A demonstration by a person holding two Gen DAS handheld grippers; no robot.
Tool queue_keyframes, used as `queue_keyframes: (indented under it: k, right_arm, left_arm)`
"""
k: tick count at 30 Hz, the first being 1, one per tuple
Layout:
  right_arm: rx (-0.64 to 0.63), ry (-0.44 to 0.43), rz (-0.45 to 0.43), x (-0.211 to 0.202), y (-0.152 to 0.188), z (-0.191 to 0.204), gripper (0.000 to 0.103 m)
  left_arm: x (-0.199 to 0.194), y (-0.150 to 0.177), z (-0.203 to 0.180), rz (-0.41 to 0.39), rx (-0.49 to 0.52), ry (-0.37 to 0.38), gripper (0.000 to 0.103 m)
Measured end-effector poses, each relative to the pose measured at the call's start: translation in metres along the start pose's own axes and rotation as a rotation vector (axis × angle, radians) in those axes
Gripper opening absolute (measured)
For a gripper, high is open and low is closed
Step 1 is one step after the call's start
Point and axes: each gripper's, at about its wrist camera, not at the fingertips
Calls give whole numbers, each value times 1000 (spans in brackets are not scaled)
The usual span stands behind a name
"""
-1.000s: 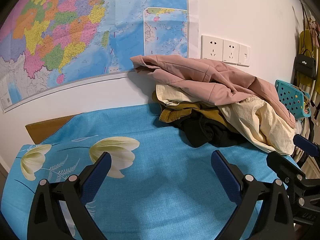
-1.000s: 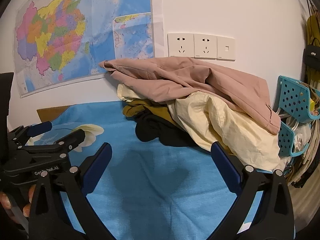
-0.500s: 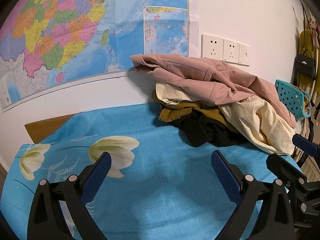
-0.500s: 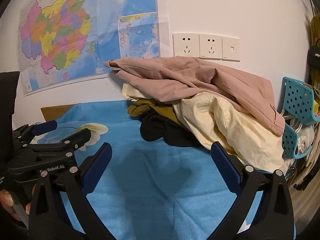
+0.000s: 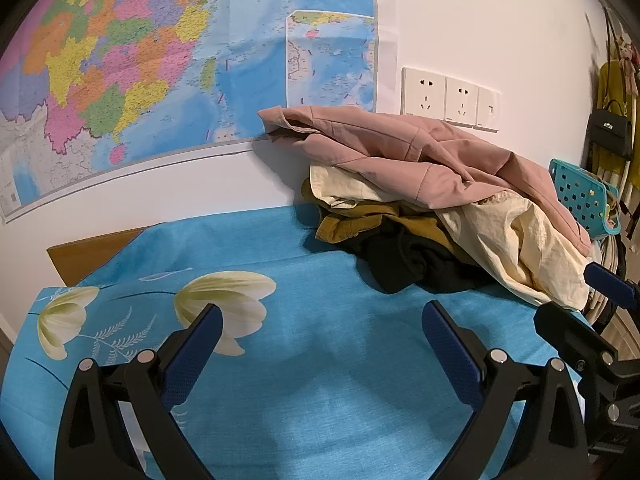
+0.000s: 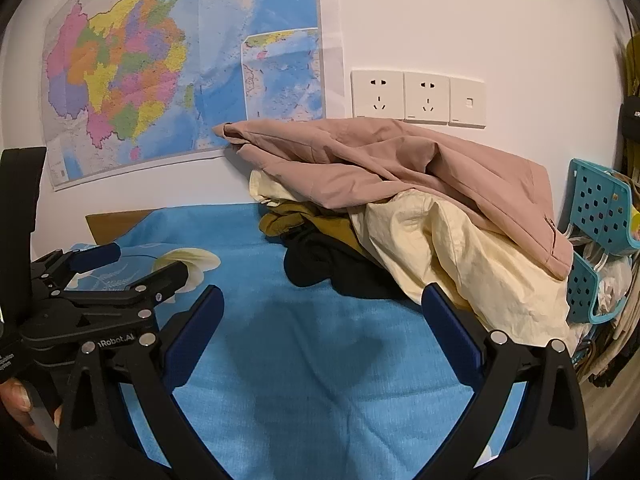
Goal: Fold large clothes
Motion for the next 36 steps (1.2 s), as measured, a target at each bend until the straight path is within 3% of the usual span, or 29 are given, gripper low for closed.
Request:
queue_keyframes:
  k: [25,36]
  right_arm:
    - [-33,1,4,7,-13,-3,97]
    - [-201,23,25,48,-55,-9,97]
  left_arm:
    - [11,-3,-3,19,-4,8,96]
    - [46,-17,5,59,-45,10,96]
Point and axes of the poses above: each gripper's, at about its wrist camera, not at the fingertips, and x roughly the way its jaws point, z to its left, y to its underside, and after that the axes turned 11 degrees about -y, right-handed
